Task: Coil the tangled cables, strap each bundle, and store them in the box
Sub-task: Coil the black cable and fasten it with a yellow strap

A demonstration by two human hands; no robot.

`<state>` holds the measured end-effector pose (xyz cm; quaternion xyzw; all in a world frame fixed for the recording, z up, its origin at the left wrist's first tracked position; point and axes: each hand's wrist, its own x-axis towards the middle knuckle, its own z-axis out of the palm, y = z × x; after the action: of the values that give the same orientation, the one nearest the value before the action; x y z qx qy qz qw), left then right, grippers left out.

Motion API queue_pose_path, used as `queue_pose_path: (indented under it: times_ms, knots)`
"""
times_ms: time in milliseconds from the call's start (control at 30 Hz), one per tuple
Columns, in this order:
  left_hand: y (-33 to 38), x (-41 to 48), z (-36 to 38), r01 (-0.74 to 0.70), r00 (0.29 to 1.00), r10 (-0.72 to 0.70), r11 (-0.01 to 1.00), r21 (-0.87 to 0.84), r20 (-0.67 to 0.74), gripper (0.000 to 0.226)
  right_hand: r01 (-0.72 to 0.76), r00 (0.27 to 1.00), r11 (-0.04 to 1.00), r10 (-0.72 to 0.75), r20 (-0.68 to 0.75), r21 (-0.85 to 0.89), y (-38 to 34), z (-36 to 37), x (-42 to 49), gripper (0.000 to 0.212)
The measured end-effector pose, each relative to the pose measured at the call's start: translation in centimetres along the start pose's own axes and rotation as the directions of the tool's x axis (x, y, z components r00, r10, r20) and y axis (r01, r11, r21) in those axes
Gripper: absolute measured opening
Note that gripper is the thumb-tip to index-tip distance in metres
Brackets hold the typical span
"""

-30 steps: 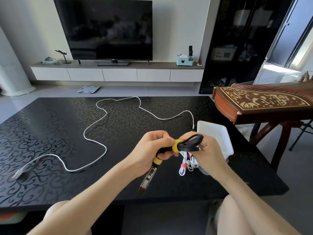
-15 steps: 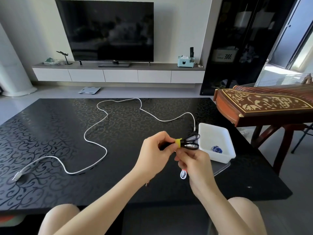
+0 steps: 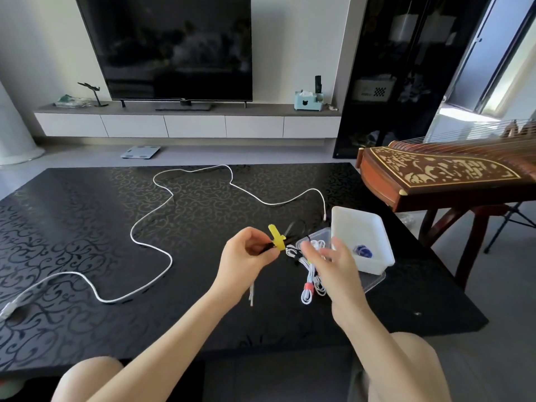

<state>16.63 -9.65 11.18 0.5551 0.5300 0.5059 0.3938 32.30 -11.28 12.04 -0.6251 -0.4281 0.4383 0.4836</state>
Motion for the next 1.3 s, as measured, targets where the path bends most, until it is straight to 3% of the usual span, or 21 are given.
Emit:
queue_pose_path:
  times_ms: [67,200,367,500,567,667,767,867,933,1067,1133,1200,1300]
  knots:
    - [-0.1,0.0,0.4,0.0,0.999,0.0,1.0,0.011,0.052,0.021,-0.055,0.994,0.996,0.047,0.102,0.069,0.8,0.8,0.3,0.019]
    - [-0.6,0.0,1.0,0.008,0.996,-0.012,0.999,0.048,0.087,0.018,-0.005,0.999,0.987,0.0,0.035,0.16,1.3,1.6,0.6,0.019]
    - [-0.6,0.4,2.3,-0.056,0.998,0.05,0.989,0.137,0.046,0.015,-0.004,0.998,0.967,-0.013,0.064,0.255,2.0,1.7,0.9,0.004]
    - [-0.7,1.3,2.0,-0.068,0.975,0.01,0.965,0.254,0.223,0.017,-0.021,1.0,0.932,0.027,-0.011,0.362,2.3,-0.5,2.6,0.005]
    - [-1.2,1.9,1.4,-0.014,0.98,-0.039,0.964,0.264,0.195,0.016,0.022,0.991,0.976,0.007,-0.132,0.217,2.5,-2.7,4.3,0.011]
    - [-2.6,2.3,0.9,0.135,0.982,-0.161,0.962,0.237,0.094,0.015,0.031,0.993,0.972,-0.056,-0.104,-0.232,3.5,-4.7,6.8,0.025]
    - [-3.9,2.5,1.4,0.262,0.958,-0.278,0.948,0.18,0.07,0.018,0.043,0.992,0.814,-0.102,-0.069,-0.58,5.0,-3.4,8.7,0.04]
    - [-5.1,2.8,2.2,0.309,0.943,-0.324,0.937,0.164,0.073,0.019,0.045,0.978,0.62,-0.189,-0.094,-0.783,6.4,-1.0,9.2,0.027]
    - [-5.8,3.0,2.5,0.321,0.938,-0.338,0.932,0.168,0.079,0.019,0.017,0.977,0.533,-0.188,-0.099,-0.846,7.3,0.6,9.2,0.03]
    - [-6.5,3.4,3.0,0.324,0.935,-0.345,0.926,0.193,0.085,0.019,0.014,0.999,0.284,-0.042,0.002,-0.959,9.4,2.3,9.0,0.076]
    - [-6.7,3.7,3.1,0.326,0.935,-0.346,0.925,0.195,0.079,0.018,0.045,0.998,0.151,-0.048,0.038,-0.988,10.0,2.7,9.0,0.087]
    - [-6.8,4.0,3.2,0.322,0.937,-0.342,0.926,0.198,0.076,0.019,0.092,0.993,0.065,-0.085,0.087,-0.994,10.3,3.0,9.2,0.09]
    - [-6.6,4.8,3.2,0.306,0.944,-0.324,0.933,0.189,0.07,0.02,0.159,0.977,0.071,-0.155,0.147,-0.985,10.4,3.1,9.5,0.072]
